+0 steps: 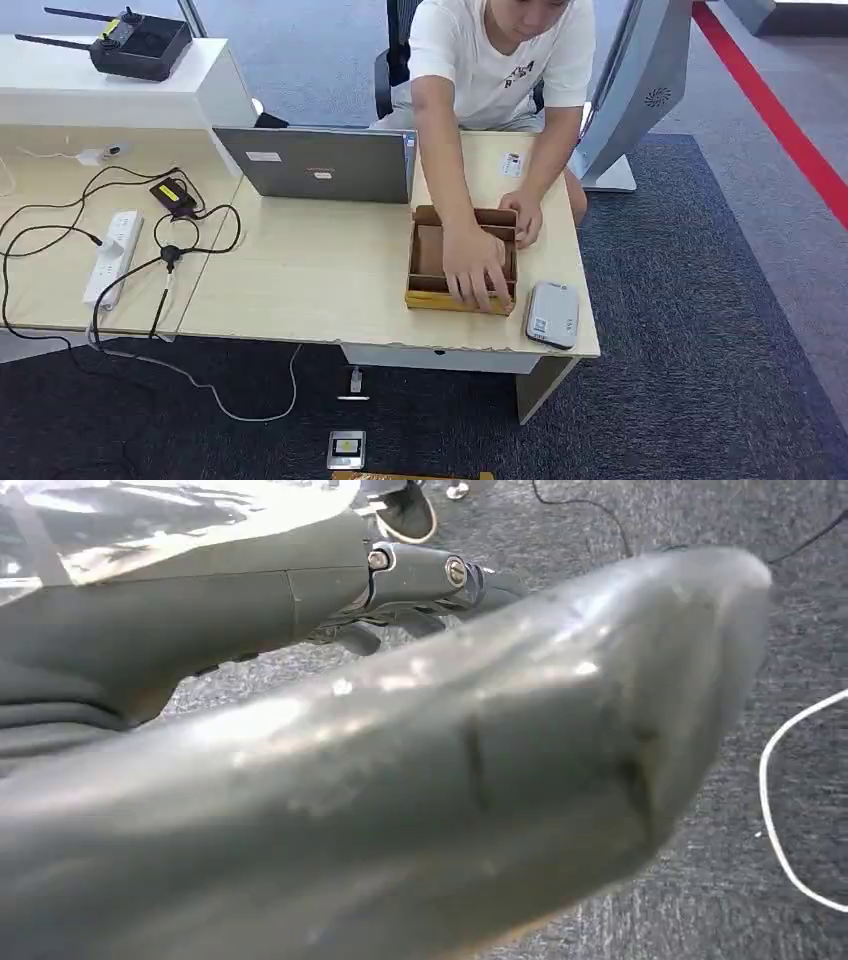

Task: Pass the card to the sensor for recognition and then transmit it.

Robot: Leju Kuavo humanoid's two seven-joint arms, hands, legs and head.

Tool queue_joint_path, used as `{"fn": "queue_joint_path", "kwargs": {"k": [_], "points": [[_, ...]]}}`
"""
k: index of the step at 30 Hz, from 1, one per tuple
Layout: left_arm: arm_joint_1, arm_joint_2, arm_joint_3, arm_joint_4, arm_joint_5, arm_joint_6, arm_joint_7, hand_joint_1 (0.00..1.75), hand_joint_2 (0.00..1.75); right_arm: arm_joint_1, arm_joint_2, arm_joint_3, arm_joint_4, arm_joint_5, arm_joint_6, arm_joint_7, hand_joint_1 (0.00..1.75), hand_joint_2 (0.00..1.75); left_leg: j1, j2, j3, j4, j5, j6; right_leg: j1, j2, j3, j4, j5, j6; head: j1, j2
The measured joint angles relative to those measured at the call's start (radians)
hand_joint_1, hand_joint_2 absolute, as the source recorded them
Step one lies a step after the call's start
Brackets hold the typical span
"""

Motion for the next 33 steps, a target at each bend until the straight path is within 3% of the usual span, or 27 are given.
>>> {"fn": "queue_joint_path", "kwargs": {"k": [22, 33], "points": [[0.000, 0.026, 0.000, 0.000, -0.037, -0.013, -0.039, 0.00, 0.00, 0.012, 0.011, 0.000, 0.000, -0.015, -0.003, 0.010, 0.00, 1.75, 0.000, 0.000, 0.000, 0.000, 0.000, 0.000, 0.000, 0.000, 0.000, 0.000, 0.000, 0.000, 0.000, 0.000], [0.000, 0.025, 0.000, 0.000, -0.029, -0.013, -0.031, 0.00, 0.00, 0.012, 0.011, 0.000, 0.000, -0.018, -0.004, 0.011, 0.00, 1.75, 0.000, 0.000, 0.000, 0.000, 0.000, 0.000, 0.000, 0.000, 0.000, 0.000, 0.000, 0.000, 0.000, 0.000]]}}
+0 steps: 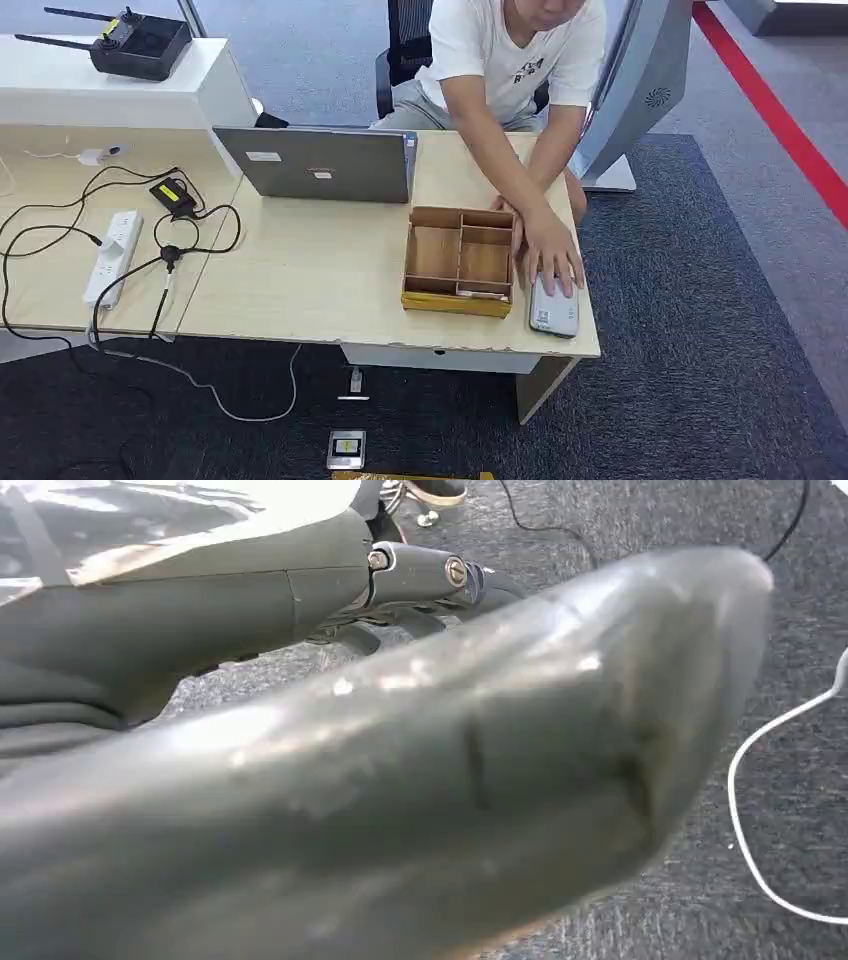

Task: Pass the card to the sensor for recognition and then transmit it.

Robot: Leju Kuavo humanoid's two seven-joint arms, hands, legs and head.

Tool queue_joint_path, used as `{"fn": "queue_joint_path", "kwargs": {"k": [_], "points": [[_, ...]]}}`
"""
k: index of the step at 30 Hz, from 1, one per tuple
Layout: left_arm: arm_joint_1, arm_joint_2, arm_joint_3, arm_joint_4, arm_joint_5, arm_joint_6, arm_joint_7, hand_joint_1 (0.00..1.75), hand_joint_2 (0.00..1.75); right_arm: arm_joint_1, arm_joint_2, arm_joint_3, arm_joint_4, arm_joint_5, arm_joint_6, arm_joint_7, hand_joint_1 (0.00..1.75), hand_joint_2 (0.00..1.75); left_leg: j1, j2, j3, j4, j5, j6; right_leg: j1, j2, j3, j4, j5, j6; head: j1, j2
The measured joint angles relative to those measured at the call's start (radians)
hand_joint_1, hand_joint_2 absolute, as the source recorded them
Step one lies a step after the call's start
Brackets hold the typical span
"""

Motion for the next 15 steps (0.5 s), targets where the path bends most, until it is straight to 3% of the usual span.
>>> {"fn": "queue_joint_path", "kwargs": {"k": [15], "points": [[0.001, -0.054, -0.004, 0.000, -0.026, -0.011, 0.019, 0.00, 0.00, -0.002, 0.005, 0.000, 0.000, 0.011, -0.008, 0.009, 0.00, 1.75, 0.000, 0.000, 0.000, 0.000, 0.000, 0.000, 0.000, 0.000, 0.000, 0.000, 0.000, 0.000, 0.000, 0.000]]}}
